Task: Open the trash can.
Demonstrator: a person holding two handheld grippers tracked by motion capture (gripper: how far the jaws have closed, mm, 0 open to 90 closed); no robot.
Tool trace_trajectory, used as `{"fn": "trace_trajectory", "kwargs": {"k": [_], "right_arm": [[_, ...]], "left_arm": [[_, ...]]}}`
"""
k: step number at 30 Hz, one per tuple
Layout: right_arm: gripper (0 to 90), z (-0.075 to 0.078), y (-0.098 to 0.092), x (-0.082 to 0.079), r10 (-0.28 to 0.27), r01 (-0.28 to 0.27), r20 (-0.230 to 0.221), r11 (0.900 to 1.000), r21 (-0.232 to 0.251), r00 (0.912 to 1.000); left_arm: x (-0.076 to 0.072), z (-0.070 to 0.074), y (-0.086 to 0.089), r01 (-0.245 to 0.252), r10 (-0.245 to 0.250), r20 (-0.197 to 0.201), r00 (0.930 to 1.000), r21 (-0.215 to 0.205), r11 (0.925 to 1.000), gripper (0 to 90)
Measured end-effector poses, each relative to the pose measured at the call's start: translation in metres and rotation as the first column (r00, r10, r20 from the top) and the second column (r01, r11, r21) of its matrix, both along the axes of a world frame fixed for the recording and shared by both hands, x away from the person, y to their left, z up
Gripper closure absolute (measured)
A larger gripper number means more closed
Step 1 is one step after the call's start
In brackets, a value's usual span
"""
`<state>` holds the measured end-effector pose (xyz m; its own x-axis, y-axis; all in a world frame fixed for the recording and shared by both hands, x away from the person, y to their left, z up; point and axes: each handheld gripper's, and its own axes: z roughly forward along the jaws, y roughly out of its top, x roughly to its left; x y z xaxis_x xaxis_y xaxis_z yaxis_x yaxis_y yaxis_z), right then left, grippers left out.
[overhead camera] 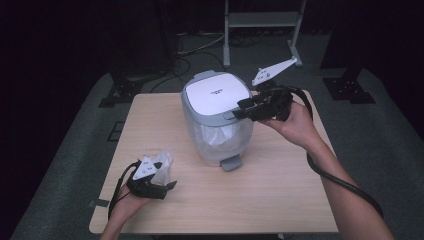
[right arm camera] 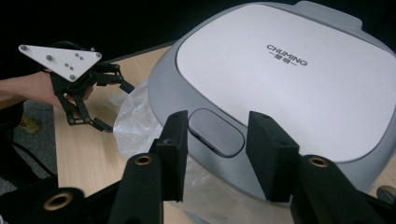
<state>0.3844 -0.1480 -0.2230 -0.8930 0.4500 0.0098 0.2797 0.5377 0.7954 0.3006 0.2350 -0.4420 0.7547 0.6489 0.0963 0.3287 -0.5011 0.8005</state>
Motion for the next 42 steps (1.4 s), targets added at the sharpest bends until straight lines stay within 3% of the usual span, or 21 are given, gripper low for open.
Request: {"fn": "trace_trajectory", "kwargs": {"k": [23, 35, 42], "right_arm": [[79.5, -0.009, 0.021, 0.013, 0.007, -0.007, -0.003, 1.0, -0.03, 1.0], [81.4, -0.012, 0.02, 0.013, 0.01, -0.01, 0.003, 1.0, -0.015, 0.9999], [83.5, -0.011, 0.022, 0.01, 0.001, 0.0, 0.029, 0.999, -0.037, 0.9996]], "left_arm": [[0.0, 0.0, 0.003, -0.007, 0.007, -0.001, 1.0, 0.0, 1.0, 14.1], [0.0, 0.001, 0.003, -0.008, 0.008, 0.0, 1.0, -0.004, 1.0, 14.1], [0.0, 0.0, 0.002, -0.001, 0.001, -0.002, 1.0, 0.0, 1.0, 14.1]]}}
